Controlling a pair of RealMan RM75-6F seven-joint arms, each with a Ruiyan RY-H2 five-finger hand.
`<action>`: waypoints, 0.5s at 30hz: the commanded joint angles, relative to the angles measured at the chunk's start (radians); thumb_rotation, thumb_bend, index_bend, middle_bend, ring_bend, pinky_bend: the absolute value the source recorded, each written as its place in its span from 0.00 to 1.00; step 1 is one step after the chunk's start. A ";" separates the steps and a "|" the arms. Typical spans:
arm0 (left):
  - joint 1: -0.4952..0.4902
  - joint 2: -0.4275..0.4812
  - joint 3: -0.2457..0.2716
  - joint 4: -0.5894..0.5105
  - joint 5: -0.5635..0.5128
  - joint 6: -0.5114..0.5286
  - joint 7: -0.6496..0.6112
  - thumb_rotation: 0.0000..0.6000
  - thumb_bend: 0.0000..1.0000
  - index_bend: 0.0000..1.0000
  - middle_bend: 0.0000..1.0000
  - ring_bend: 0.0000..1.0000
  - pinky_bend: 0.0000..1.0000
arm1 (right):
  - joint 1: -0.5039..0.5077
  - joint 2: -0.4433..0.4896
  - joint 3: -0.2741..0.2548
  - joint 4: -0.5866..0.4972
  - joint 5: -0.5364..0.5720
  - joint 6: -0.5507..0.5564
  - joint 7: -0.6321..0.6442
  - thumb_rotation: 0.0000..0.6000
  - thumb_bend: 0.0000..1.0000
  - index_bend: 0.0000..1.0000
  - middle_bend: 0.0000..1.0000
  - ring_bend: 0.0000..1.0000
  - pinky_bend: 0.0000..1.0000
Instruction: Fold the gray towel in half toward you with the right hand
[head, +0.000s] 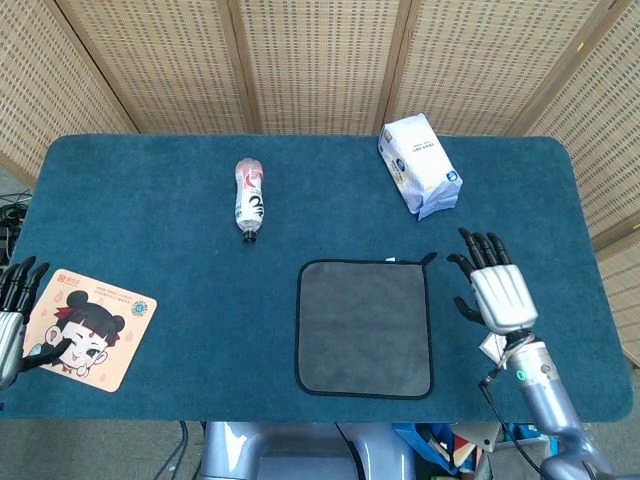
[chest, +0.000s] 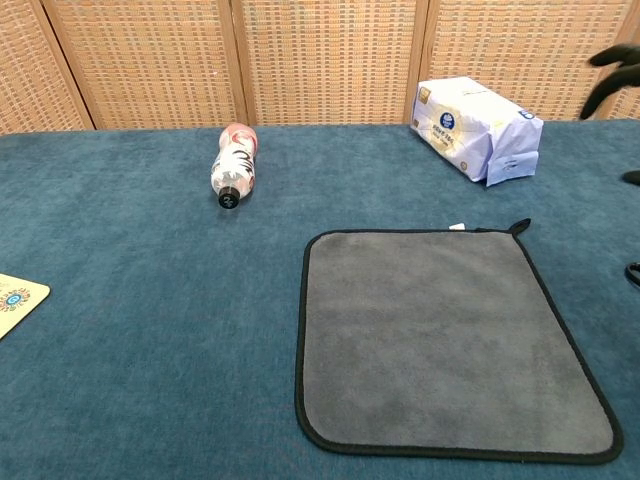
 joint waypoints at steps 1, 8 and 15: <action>-0.011 -0.009 -0.008 0.006 -0.015 -0.011 0.019 1.00 0.17 0.00 0.00 0.00 0.00 | 0.117 -0.094 0.045 0.085 0.114 -0.094 -0.117 1.00 0.41 0.30 0.00 0.00 0.00; -0.023 -0.026 -0.020 0.015 -0.059 -0.030 0.043 1.00 0.16 0.00 0.00 0.00 0.00 | 0.251 -0.222 0.089 0.219 0.270 -0.166 -0.201 1.00 0.51 0.34 0.00 0.00 0.00; -0.030 -0.030 -0.032 0.020 -0.096 -0.039 0.051 1.00 0.17 0.00 0.00 0.00 0.00 | 0.361 -0.324 0.112 0.329 0.436 -0.212 -0.265 1.00 0.51 0.35 0.00 0.00 0.00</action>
